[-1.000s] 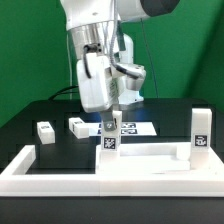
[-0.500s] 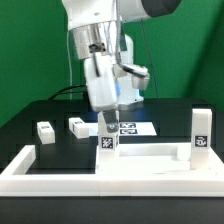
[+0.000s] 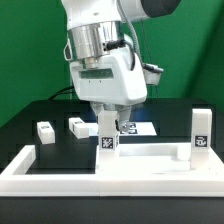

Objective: Assemble desk

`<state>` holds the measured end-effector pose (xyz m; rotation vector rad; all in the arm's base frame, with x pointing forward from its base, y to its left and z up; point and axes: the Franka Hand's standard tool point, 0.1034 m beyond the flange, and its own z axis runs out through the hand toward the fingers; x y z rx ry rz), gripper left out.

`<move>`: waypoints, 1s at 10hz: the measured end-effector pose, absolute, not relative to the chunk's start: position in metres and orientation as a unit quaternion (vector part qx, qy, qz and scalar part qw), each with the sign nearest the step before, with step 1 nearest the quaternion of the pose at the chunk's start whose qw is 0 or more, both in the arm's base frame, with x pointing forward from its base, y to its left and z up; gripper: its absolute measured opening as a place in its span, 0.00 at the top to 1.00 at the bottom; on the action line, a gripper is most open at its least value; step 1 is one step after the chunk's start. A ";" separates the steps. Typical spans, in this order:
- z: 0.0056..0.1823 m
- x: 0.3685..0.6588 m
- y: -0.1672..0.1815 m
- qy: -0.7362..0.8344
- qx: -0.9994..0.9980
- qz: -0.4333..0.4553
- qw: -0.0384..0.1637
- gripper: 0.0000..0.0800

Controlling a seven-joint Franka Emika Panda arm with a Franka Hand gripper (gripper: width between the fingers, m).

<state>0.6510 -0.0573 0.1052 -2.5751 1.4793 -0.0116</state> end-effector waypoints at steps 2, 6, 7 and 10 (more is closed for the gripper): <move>0.105 0.646 -0.060 0.323 -0.944 -0.009 0.065 0.19; 0.101 0.643 -0.076 0.200 -0.978 -0.034 0.056 0.19; 0.100 0.643 -0.075 0.213 -0.975 -0.033 0.056 0.35; 0.100 0.643 -0.075 0.298 -0.952 -0.028 0.060 0.64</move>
Offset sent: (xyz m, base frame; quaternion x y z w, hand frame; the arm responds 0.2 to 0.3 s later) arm -0.0125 -0.0025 -0.0041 0.0471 0.0107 -0.2225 0.9737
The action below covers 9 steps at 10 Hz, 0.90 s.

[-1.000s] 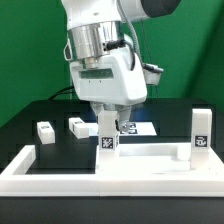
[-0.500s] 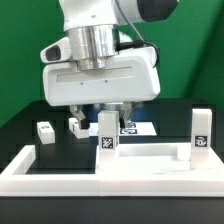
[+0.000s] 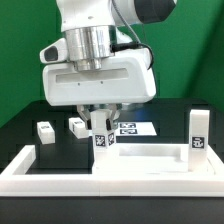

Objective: Assemble desk

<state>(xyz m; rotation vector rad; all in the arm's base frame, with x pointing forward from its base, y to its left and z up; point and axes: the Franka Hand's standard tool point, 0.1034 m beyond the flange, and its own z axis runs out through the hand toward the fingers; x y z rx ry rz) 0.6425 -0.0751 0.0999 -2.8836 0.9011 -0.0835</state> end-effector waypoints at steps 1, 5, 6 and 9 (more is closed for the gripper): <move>0.100 0.642 -0.076 0.348 -0.935 -0.024 0.061 0.64; 0.100 0.645 -0.077 0.536 -0.841 -0.008 0.069 0.64; 0.102 0.652 -0.076 0.598 -0.799 0.016 0.067 0.64; 0.099 0.653 -0.071 0.756 -0.648 0.047 0.080 0.64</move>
Offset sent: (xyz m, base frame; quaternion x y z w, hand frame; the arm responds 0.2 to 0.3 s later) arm 0.0077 -0.0016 -0.0092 0.0169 -0.0249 0.2428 0.9696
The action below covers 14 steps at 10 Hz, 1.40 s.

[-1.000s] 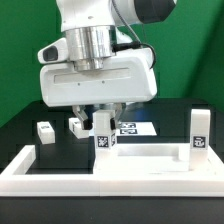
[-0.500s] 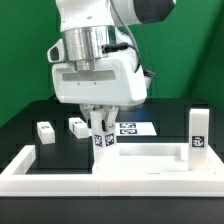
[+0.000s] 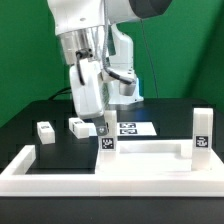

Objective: Assemble desk

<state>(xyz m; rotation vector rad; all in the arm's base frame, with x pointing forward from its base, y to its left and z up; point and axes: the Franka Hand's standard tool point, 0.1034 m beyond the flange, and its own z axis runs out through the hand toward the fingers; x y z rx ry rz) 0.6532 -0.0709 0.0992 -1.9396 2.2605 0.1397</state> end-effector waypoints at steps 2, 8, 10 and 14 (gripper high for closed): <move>0.099 0.653 -0.068 0.792 -0.604 0.051 0.072 0.64; 0.100 0.650 -0.069 0.837 -0.543 0.039 0.052 0.62; 0.099 0.650 -0.069 0.837 -0.543 0.038 0.052 0.49; 0.136 0.647 -0.049 0.820 -0.567 0.037 0.076 0.20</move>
Offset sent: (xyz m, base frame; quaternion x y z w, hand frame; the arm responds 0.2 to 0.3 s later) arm -0.0092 0.0055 -0.0084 -0.0174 0.0256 0.3048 0.9519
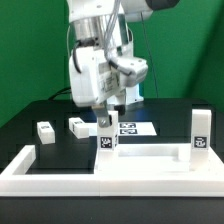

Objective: Assemble desk

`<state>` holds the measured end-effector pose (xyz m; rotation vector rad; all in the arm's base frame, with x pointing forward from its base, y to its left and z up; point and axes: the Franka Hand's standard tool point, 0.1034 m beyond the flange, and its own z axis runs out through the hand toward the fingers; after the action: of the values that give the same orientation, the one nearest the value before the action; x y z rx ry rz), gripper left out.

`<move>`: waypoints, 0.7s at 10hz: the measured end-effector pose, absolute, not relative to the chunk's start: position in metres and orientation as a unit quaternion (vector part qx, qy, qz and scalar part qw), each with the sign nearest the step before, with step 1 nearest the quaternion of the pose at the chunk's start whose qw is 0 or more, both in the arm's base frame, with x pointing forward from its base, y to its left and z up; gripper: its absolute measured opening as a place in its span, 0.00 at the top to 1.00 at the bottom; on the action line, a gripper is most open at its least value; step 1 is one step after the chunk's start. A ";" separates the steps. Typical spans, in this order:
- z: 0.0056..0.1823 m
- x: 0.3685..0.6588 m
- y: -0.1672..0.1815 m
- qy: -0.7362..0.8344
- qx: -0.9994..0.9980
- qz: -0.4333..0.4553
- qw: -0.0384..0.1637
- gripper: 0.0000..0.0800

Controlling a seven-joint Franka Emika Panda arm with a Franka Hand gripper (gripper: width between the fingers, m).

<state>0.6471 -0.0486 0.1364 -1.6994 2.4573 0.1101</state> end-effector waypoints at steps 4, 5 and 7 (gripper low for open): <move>0.159 0.651 -0.034 0.813 -0.574 0.033 0.093 0.19; 0.159 0.651 -0.034 0.813 -0.574 0.033 0.093 0.19; 0.158 0.650 -0.034 0.813 -0.575 0.034 0.092 0.19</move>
Offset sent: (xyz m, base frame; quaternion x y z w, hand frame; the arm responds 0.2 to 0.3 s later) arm 0.0000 0.0000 0.0000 0.0000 0.0000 0.0000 1.0000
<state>0.6504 -0.0336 0.1579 -1.7066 2.4133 0.0999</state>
